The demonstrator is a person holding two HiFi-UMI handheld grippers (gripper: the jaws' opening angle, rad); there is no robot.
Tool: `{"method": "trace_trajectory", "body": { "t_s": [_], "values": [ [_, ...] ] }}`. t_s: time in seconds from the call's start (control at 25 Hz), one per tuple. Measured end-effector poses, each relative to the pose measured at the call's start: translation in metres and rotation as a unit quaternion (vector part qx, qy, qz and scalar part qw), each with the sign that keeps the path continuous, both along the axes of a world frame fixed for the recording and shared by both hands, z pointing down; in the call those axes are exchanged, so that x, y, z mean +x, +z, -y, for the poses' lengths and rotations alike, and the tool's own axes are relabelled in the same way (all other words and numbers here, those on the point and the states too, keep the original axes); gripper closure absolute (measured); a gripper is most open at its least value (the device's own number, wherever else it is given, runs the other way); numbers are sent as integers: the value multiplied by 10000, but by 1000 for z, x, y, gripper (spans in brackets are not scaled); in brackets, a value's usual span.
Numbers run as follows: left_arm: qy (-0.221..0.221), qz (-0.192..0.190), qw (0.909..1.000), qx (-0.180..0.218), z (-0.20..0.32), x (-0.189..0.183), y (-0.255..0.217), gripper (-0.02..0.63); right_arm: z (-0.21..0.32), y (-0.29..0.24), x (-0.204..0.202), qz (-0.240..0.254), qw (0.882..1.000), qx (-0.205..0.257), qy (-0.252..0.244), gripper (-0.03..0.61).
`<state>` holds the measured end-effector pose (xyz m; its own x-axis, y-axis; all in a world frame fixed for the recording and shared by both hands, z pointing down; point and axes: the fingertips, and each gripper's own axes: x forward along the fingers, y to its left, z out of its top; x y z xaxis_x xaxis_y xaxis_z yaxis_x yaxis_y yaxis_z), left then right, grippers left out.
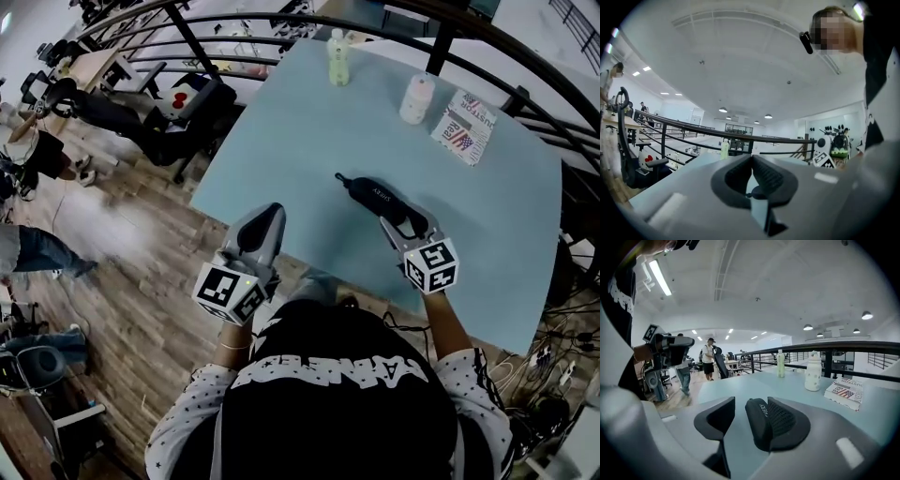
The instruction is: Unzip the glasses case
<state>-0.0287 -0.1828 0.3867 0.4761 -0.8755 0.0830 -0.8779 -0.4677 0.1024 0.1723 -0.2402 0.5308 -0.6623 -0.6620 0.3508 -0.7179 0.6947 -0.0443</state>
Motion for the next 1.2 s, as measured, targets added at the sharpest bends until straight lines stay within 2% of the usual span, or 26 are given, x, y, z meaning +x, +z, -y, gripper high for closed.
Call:
{"method": "trace_trajectory", "body": {
  "t_s": [0.24, 0.56, 0.76, 0.88, 1.2],
  "values": [
    [34, -231, 9997, -50, 25, -9, -2, 614, 19, 29, -7, -583, 9977, -212, -261, 311],
    [-149, -192, 9995, -206, 38, -30, 10, 614, 41, 70, -13, -1211, 9902, -444, -527, 236],
    [-360, -210, 9987, -307, 42, -43, 8, 614, 48, 89, -18, -1510, 9846, -575, -666, 230],
    [-335, -194, 9989, -282, 43, -48, 9, 614, 53, 96, -19, -1593, 9831, -615, -665, 229],
    [-418, -203, 9985, -287, 45, -56, 13, 614, 57, 107, -24, -1513, 9826, -765, -758, 229]
  ]
}}
